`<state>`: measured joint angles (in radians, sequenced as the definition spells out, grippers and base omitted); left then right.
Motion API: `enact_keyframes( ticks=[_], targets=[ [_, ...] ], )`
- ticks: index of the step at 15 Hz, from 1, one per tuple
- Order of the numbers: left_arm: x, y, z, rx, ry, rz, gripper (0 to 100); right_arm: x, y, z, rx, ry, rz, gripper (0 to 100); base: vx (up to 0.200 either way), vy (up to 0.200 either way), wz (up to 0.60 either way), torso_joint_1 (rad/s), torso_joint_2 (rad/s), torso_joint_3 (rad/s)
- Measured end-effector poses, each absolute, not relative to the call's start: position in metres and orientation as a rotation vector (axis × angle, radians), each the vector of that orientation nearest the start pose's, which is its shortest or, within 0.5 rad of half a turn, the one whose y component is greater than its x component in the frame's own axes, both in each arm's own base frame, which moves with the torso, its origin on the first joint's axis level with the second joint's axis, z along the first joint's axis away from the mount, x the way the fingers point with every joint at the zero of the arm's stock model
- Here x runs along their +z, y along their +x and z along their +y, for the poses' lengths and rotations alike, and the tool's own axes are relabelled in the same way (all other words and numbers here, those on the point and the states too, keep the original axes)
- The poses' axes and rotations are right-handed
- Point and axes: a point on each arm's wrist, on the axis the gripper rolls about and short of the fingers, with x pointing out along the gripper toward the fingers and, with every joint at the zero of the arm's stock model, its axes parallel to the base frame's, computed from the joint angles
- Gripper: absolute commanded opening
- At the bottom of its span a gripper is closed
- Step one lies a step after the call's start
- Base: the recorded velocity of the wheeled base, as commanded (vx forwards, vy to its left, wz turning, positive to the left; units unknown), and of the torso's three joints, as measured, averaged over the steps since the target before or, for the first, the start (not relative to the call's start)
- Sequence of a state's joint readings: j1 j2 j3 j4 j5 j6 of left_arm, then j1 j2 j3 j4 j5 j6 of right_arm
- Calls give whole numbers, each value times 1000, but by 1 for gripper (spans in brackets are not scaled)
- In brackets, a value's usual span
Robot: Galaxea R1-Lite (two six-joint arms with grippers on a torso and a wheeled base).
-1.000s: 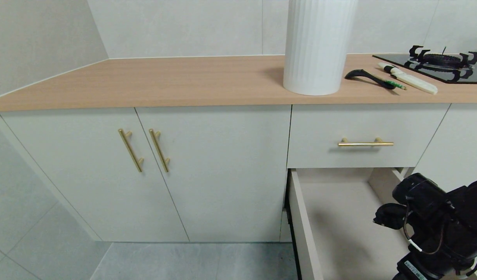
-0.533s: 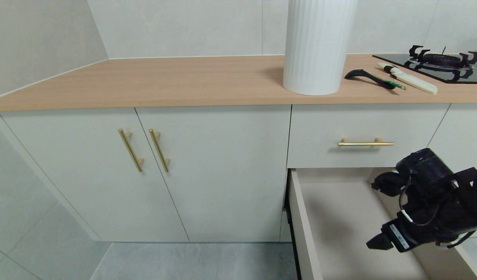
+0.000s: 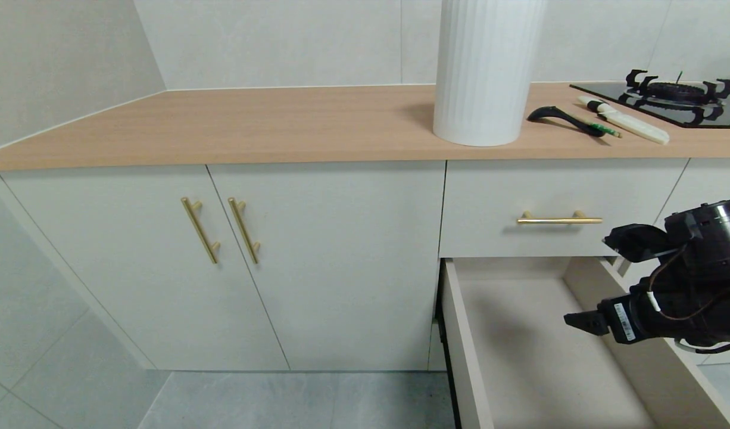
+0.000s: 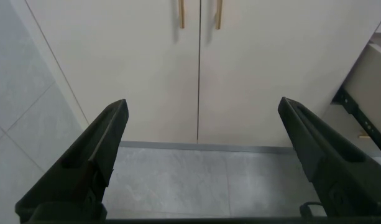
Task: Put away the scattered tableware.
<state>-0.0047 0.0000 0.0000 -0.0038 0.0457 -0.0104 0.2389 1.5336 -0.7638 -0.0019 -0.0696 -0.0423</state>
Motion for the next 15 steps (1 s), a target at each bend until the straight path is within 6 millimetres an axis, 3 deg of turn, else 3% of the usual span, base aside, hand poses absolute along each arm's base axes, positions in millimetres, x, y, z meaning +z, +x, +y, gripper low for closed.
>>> enact_keyframes(
  ticks=[4, 8, 15],
  targets=[
    [76, -23, 1, 41, -11, -5, 100, 171, 228, 54, 176, -152, 714, 100, 0, 0, 0, 0, 0, 0],
    [76, -23, 1, 41, -10, -1, 100, 175, 227, 53, 174, -148, 676, 100, 0, 0, 0, 67, -249, -243],
    [76, -23, 1, 41, -11, -3, 100, 177, 226, 52, 172, -146, 665, 100, 0, 0, 0, 174, -498, -294]
  ],
)
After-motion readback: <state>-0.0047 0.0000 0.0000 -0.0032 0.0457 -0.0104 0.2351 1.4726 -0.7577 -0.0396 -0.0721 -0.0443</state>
